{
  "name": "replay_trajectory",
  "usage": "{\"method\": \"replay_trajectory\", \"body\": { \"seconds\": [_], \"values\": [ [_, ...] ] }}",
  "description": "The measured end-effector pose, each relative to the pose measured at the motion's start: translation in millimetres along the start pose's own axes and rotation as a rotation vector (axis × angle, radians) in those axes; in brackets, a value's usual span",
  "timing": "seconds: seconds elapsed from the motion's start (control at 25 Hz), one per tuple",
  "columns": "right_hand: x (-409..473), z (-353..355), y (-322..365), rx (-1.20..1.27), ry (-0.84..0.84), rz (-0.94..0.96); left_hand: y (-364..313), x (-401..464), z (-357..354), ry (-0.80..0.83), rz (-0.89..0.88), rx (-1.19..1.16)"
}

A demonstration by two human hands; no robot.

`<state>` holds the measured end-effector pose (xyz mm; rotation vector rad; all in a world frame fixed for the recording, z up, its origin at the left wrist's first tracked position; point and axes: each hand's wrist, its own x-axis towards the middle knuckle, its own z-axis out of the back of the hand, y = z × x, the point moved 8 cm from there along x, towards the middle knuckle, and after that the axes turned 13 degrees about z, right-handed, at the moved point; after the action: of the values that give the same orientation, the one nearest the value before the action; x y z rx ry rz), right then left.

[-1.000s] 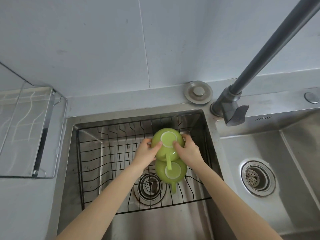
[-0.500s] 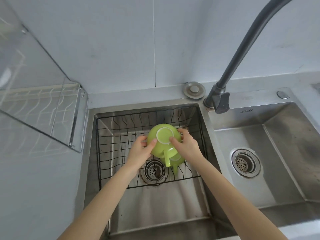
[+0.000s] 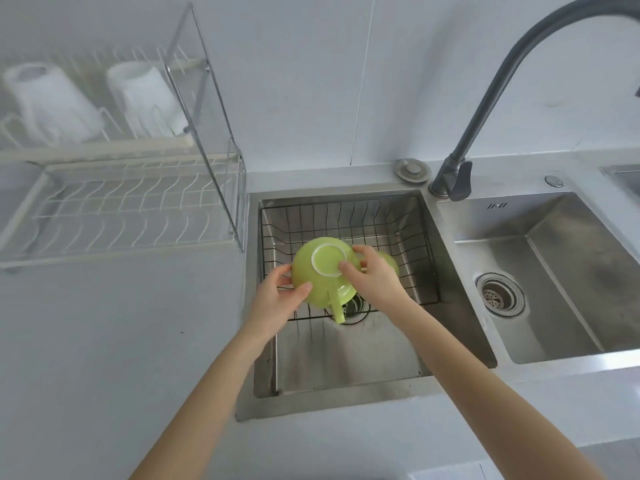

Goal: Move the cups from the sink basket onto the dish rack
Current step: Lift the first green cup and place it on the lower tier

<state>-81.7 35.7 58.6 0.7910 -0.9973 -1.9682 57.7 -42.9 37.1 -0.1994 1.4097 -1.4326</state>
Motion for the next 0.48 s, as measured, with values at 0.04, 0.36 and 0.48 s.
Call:
{"method": "replay_trajectory", "body": {
  "seconds": [0.04,0.36,0.48],
  "values": [
    [-1,-3,0,0.015,-0.006,0.0,3,0,0,0.002,0.001,0.001],
    [-21,-74,43,0.013,-0.006,0.029,32,-21,80,-0.074,-0.027,0.095],
    [-23,-101,64,0.014,-0.009,0.055,42,-24,111,-0.094,-0.054,0.163]
  ]
}}
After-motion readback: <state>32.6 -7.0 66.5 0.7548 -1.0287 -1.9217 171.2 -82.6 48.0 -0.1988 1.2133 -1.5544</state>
